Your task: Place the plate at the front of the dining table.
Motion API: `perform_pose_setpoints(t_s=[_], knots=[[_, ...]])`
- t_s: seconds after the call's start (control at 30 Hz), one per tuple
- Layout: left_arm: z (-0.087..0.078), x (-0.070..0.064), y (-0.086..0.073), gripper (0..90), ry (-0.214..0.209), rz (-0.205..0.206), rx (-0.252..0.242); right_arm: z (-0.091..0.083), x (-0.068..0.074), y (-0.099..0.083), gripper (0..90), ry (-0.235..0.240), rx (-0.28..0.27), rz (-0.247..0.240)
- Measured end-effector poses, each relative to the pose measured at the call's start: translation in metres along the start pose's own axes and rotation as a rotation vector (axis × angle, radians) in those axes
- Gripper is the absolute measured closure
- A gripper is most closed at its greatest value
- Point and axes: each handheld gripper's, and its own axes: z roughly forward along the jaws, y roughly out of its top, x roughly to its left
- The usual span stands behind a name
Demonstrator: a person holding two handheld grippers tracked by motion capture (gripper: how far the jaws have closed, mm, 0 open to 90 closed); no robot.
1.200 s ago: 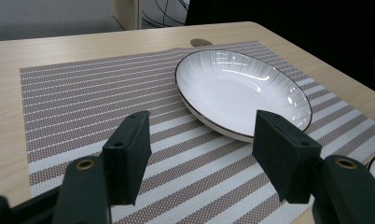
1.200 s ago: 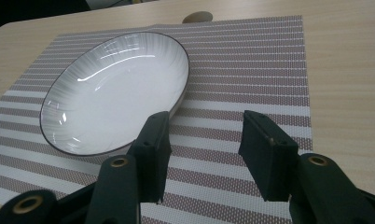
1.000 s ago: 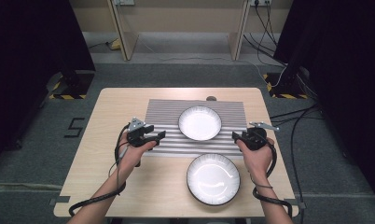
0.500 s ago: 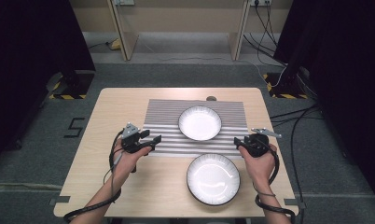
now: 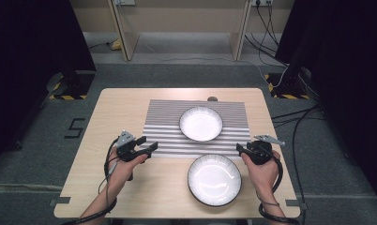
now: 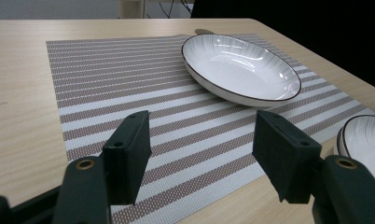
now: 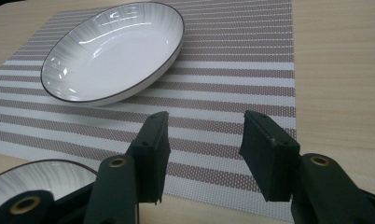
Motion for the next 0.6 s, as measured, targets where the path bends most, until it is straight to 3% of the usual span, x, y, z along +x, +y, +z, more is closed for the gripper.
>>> perform_pose_setpoints(t_s=[0.6], knots=[[-0.024,0.011,-0.015,36.5,0.029,0.015,0.009,-0.017,-0.011,-0.015,51.1,-0.030,-0.017,0.012]])
